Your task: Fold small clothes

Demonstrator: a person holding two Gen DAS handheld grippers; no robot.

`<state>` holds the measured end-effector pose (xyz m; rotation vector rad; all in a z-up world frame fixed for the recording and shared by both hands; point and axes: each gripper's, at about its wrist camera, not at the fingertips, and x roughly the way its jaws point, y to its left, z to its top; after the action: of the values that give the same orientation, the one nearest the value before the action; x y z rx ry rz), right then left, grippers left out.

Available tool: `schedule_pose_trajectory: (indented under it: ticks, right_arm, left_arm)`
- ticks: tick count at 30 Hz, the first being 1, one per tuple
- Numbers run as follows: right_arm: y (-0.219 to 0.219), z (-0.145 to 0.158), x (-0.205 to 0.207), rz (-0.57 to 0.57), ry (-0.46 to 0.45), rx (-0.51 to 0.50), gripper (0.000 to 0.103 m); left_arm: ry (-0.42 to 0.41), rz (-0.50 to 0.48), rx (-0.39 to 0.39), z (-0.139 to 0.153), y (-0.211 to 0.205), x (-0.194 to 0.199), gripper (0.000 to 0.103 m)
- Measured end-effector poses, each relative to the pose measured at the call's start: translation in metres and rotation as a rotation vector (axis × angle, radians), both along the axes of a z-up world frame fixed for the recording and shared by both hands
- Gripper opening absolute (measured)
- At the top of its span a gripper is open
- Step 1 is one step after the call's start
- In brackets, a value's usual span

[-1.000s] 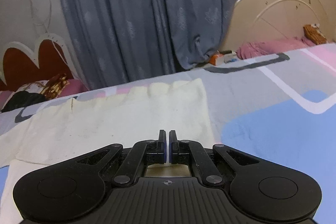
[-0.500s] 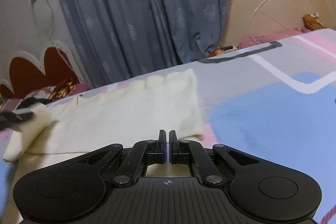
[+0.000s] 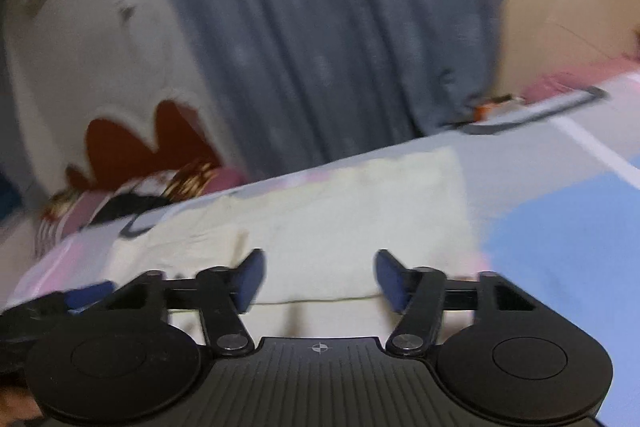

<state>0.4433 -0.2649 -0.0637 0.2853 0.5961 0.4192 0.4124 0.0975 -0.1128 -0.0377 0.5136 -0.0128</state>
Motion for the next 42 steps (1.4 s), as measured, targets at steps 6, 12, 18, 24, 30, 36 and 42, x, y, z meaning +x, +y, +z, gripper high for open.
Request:
schedule_pose_trajectory:
  ticks: [6,12,18,24,30,36,42]
  right_arm:
    - [0.106,-0.002,0.006,0.227,-0.108,-0.248,0.058]
    - [0.157,-0.019,0.015,0.251,-0.195,-0.521,0.051]
    - [0.11,-0.006,0.041,0.108,-0.142,-0.421,0.001]
    - [0.024,-0.01,0.05,-0.102,-0.05,-0.266,0.001]
    - [-0.007,-0.027,0.047,-0.109,0.051,-0.131,0.001]
    - [-0.021,-0.017,0.058,-0.095,0.075,-0.055,0.001]
    - [0.001,0.06,0.045,-0.005,-0.176,-0.035,0.001]
  left_arm:
    - [0.118,0.076,0.002,-0.02,0.037,0.003,0.083]
    - [0.159,0.076,-0.014,-0.025,0.043,0.011,0.083]
    - [0.148,0.066,0.001,-0.023,0.044,0.021,0.079]
    - [0.126,0.092,0.004,-0.021,0.043,0.022,0.064]
    - [0.115,0.073,0.023,-0.016,0.038,0.034,0.052]
    - [0.103,0.05,0.03,-0.011,0.028,0.033,0.053]
    - [-0.077,0.202,-0.04,0.006,0.045,0.019,0.046]
